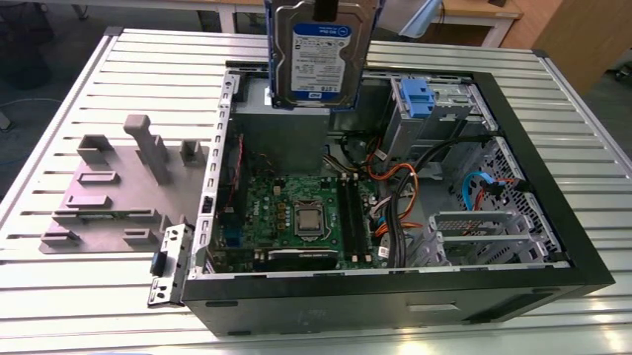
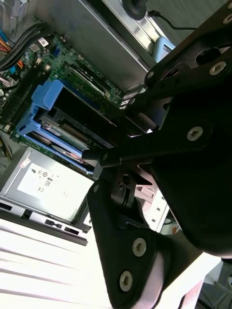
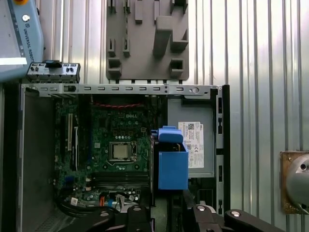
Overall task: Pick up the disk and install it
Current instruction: 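Pick up the disk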
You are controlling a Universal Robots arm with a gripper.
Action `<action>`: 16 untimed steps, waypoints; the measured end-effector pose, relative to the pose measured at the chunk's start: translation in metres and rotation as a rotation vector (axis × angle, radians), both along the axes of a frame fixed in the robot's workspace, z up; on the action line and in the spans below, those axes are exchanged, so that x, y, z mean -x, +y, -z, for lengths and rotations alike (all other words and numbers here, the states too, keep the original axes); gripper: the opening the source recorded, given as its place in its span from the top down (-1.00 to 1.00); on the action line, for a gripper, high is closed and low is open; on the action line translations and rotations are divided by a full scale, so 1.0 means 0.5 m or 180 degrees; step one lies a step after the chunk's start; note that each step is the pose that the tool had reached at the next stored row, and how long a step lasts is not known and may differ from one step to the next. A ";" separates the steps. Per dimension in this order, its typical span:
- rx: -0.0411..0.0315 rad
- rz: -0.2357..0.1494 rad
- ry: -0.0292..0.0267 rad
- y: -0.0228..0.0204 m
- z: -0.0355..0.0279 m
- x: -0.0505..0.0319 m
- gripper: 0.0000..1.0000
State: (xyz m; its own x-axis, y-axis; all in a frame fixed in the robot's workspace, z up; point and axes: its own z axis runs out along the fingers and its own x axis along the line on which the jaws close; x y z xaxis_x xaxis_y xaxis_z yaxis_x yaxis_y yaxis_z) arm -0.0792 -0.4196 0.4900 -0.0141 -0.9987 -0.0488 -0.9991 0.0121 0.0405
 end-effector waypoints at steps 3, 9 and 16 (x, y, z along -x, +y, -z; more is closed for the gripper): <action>0.0000 0.0000 0.0000 0.0000 0.000 -0.012 0.30; 0.0000 0.0000 0.0000 0.0000 0.000 -0.036 0.30; 0.0000 0.0000 0.0000 0.0000 0.000 -0.060 0.30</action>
